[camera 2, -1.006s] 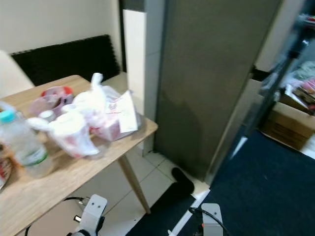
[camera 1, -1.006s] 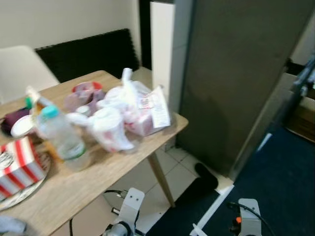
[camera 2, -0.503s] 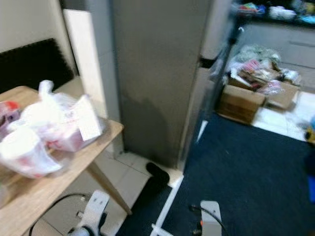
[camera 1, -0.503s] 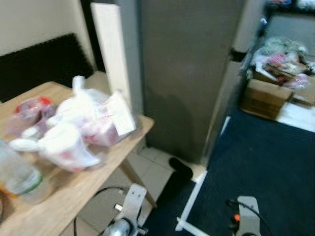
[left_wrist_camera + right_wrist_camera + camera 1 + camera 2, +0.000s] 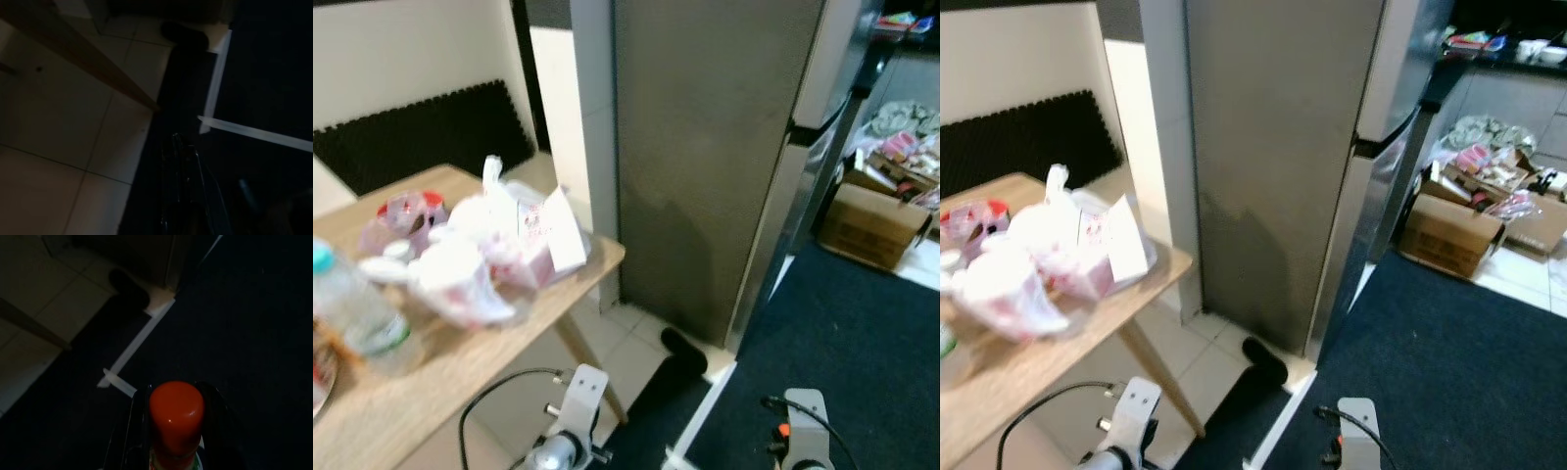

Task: Restocking fridge

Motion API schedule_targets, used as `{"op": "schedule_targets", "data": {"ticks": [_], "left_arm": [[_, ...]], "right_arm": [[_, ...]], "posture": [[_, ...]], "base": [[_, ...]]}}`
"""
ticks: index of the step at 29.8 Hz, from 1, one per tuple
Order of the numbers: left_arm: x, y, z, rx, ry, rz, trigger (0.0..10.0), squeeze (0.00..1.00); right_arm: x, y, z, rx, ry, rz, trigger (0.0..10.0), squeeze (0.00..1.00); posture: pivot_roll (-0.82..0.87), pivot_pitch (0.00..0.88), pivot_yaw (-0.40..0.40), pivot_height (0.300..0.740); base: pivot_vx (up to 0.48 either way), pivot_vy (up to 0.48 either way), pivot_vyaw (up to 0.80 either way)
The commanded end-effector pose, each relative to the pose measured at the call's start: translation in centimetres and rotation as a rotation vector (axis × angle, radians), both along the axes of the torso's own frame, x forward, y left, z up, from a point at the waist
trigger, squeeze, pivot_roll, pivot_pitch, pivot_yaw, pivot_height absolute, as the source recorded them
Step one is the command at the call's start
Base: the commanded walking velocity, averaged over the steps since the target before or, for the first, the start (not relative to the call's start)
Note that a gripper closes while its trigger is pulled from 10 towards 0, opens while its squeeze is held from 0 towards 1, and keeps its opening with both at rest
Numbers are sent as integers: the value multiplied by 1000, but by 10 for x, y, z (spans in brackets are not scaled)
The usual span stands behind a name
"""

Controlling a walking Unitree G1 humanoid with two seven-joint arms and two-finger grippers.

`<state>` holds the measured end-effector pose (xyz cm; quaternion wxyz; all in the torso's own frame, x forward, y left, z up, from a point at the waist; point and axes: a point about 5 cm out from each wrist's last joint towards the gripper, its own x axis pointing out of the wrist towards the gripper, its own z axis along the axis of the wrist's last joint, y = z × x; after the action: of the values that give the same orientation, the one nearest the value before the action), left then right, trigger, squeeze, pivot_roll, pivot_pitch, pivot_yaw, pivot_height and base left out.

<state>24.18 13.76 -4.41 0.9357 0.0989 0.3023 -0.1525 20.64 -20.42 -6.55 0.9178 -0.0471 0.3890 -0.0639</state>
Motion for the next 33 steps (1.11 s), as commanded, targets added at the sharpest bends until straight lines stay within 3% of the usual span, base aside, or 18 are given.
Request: {"op": "schedule_targets", "data": {"ticks": [1,33], "left_arm": [[0,-2,0,-1,-1,-8,10000,0],[3,-1,2,0,-4,-6,10000,0]], "right_arm": [[1,-5,2,-16,-7,-4,10000,0],[3,-6,3,-22,-17,3,10000,0]], "posture": [[-63,32,14,740],[-74,21,18,740]], "base": [[0,-364,0],[0,-366,0]]}}
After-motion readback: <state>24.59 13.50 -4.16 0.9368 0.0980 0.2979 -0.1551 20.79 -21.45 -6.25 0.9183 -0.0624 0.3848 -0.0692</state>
